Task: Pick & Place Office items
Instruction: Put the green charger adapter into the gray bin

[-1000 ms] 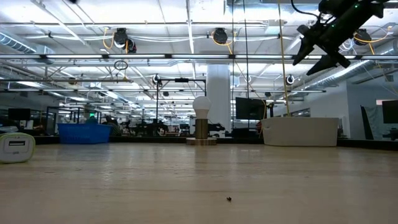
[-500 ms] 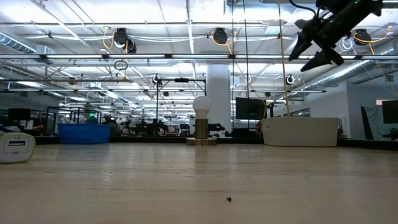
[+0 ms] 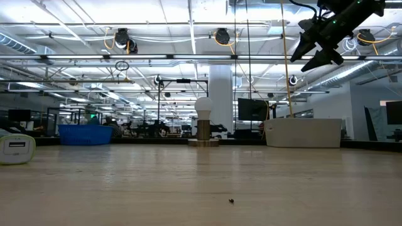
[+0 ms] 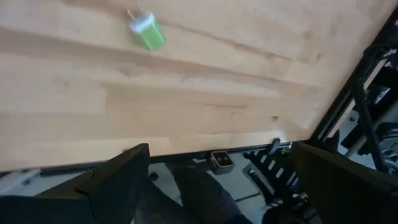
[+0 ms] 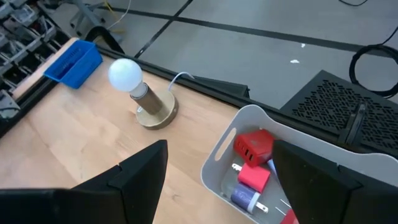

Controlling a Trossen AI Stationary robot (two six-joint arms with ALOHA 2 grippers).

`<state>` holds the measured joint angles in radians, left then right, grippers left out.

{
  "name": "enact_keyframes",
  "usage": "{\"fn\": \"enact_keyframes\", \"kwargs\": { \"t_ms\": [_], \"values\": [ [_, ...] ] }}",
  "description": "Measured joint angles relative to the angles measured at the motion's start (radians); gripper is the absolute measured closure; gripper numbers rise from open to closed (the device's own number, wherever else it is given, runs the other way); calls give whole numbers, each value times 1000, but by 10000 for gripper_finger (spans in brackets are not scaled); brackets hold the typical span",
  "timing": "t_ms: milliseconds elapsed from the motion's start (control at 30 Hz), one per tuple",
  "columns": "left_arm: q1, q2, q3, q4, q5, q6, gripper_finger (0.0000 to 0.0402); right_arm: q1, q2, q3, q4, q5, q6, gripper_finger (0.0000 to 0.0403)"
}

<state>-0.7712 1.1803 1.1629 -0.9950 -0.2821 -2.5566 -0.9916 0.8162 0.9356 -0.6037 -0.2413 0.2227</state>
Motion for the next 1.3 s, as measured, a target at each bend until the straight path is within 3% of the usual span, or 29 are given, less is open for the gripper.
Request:
{"fn": "enact_keyframes", "kwargs": {
  "t_ms": [567,700,833,967,1100,1300],
  "values": [
    [79,73,0,66,-8,76,9,-1,47,0,0,-1,-44,124],
    [96,73,0,66,-8,178,9,-1,46,0,0,-65,42,124],
    [124,73,0,66,-6,432,9,-1,46,0,0,-182,204,124],
    [164,73,0,66,63,813,9,7,32,0,1,-252,388,124],
    [203,73,0,49,180,1251,9,56,7,0,15,-222,476,124],
    [251,73,0,7,353,1792,9,136,-13,0,96,-71,587,124]
  ]
}}
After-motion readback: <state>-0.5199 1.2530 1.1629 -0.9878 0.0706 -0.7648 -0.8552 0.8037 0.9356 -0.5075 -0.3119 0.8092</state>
